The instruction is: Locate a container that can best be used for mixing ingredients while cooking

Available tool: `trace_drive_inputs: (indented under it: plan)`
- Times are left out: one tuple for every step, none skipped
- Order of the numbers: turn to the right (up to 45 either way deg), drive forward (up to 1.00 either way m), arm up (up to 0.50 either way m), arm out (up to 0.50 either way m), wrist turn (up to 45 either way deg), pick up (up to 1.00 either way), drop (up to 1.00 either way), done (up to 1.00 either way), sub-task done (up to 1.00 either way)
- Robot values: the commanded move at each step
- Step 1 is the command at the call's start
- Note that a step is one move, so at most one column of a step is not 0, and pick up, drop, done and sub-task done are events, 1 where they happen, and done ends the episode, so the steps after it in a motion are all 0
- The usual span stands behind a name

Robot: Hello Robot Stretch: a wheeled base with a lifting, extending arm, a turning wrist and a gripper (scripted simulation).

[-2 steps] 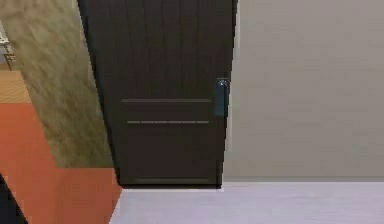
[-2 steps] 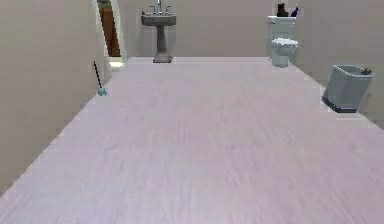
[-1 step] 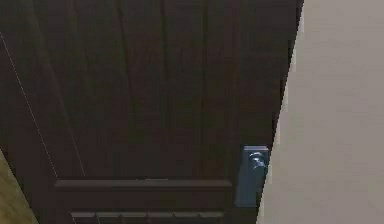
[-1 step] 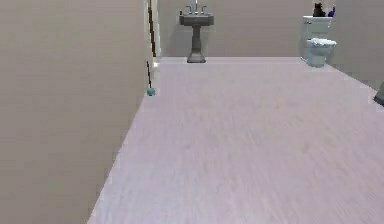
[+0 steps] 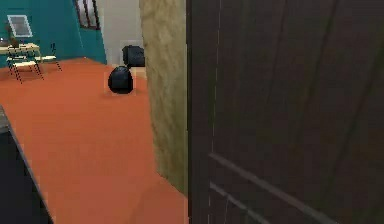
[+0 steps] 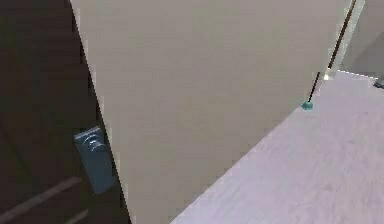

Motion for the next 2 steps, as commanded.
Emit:
trace_drive_inputs:
  plan:
    - [-27.0, 0.0, 0.0, 0.0, 0.0, 0.0, 0.0, 0.0, 0.0]
    - [0.0, 0.9, 0.0, 0.0, 0.0, 0.0, 0.0, 0.0, 0.0]
